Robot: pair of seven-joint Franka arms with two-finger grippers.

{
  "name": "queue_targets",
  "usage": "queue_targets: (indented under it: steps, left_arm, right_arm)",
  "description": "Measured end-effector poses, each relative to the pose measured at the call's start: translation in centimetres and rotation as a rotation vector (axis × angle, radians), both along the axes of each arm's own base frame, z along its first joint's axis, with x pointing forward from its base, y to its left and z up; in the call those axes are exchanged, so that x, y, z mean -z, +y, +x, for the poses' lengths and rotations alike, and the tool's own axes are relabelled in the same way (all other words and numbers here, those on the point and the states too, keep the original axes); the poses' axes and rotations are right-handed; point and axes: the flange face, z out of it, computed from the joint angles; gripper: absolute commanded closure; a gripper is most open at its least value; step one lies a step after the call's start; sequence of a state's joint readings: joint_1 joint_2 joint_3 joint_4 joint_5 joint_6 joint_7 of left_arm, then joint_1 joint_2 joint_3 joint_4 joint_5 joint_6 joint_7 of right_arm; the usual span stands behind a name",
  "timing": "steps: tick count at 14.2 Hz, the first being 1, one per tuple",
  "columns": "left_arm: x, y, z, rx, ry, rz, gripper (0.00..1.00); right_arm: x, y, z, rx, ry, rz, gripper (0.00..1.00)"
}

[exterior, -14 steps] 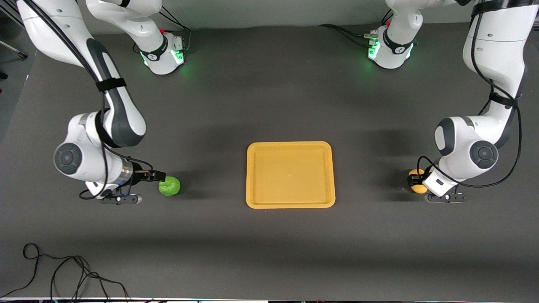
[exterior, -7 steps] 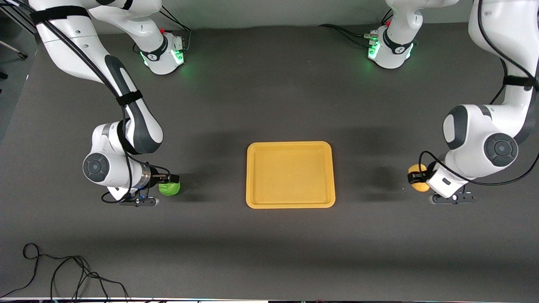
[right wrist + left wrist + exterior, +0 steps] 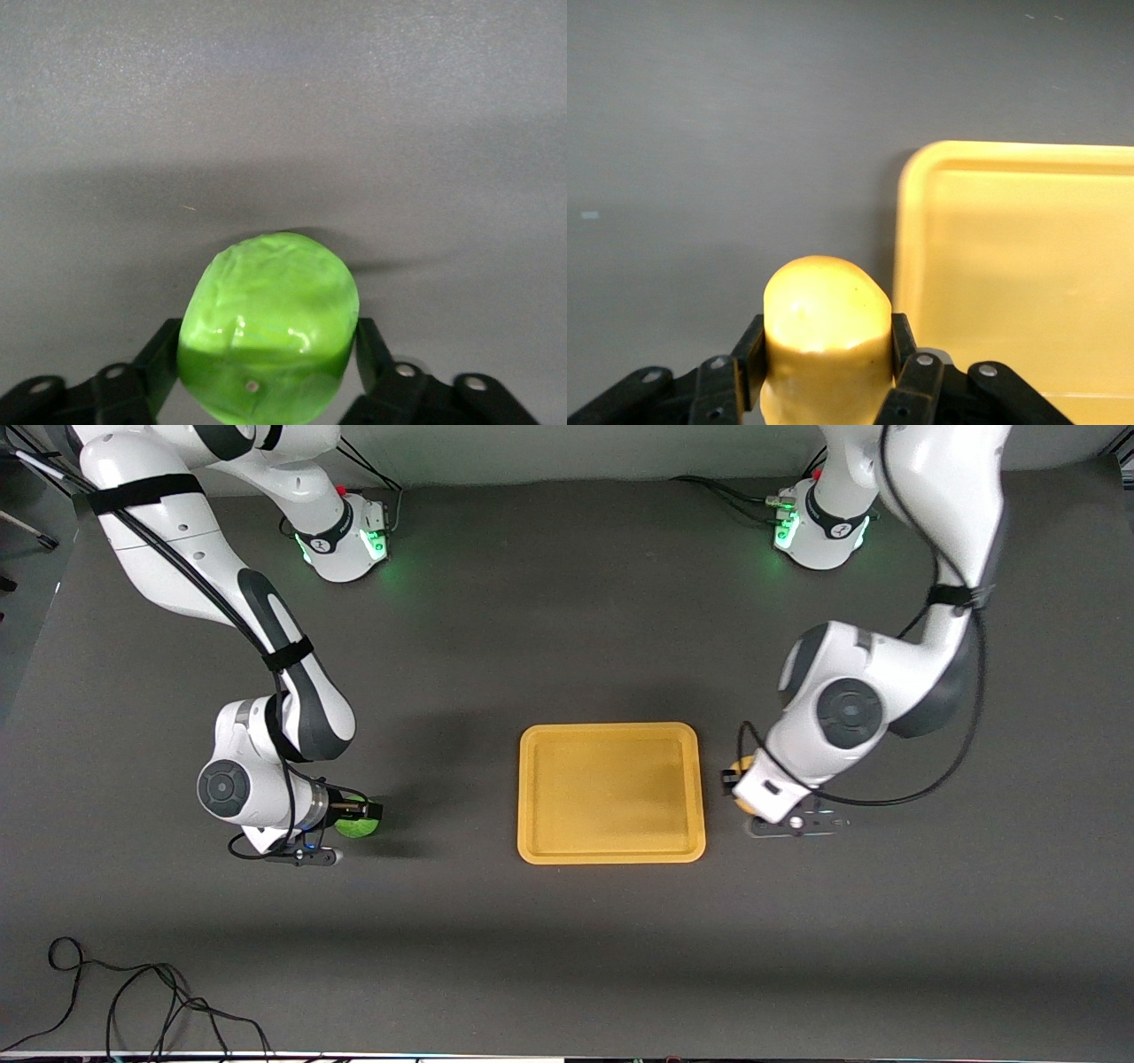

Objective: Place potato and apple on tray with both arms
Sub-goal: 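Carry the potato and the green apple over the tray with both grippers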

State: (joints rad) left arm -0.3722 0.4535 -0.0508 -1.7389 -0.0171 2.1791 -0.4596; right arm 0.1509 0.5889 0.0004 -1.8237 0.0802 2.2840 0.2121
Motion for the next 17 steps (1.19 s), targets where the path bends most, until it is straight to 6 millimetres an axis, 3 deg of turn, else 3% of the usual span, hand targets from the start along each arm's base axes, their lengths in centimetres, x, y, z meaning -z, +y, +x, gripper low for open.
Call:
queue_targets:
  steps: [1, 3, 6, 9, 11, 12, 14, 17]
  left_arm:
    - [1.3, -2.0, -0.6, 0.005, 0.000, -0.001, 0.55]
    - [3.3, -5.5, -2.1, 0.023, 0.009, 0.003, 0.54]
    - [5.8, -8.7, -3.9, 0.050, 0.020, 0.012, 0.53]
    - [8.5, -9.9, -4.8, 0.059, 0.039, 0.028, 0.52]
    - [9.7, -10.3, -4.9, 0.066, 0.031, 0.039, 0.49]
    - [10.1, -10.3, -4.9, 0.068, 0.029, 0.041, 0.41]
    - [10.6, -10.2, -4.8, 0.068, 0.024, 0.043, 0.00]
    - [10.4, -9.9, -4.4, 0.065, 0.014, 0.045, 0.00]
  right_arm:
    - [-0.3, 0.2, 0.1, 0.011, -0.003, -0.001, 0.69]
    - [-1.8, 1.1, 0.3, 0.008, 0.013, -0.002, 0.71]
    - [-7.4, 2.2, 1.6, -0.006, 0.041, 0.002, 0.71]
    - [-13.3, 4.3, 3.1, -0.028, 0.011, 0.020, 0.71]
    - [-15.3, 7.6, 3.2, -0.020, -0.020, 0.023, 0.71]
    - [-16.0, 9.7, 2.9, -0.003, -0.031, 0.023, 0.71]
    - [-16.5, 14.8, 1.8, 0.073, -0.037, 0.013, 0.71]
    - [-15.3, 21.7, 0.5, 0.120, -0.037, 0.003, 0.71]
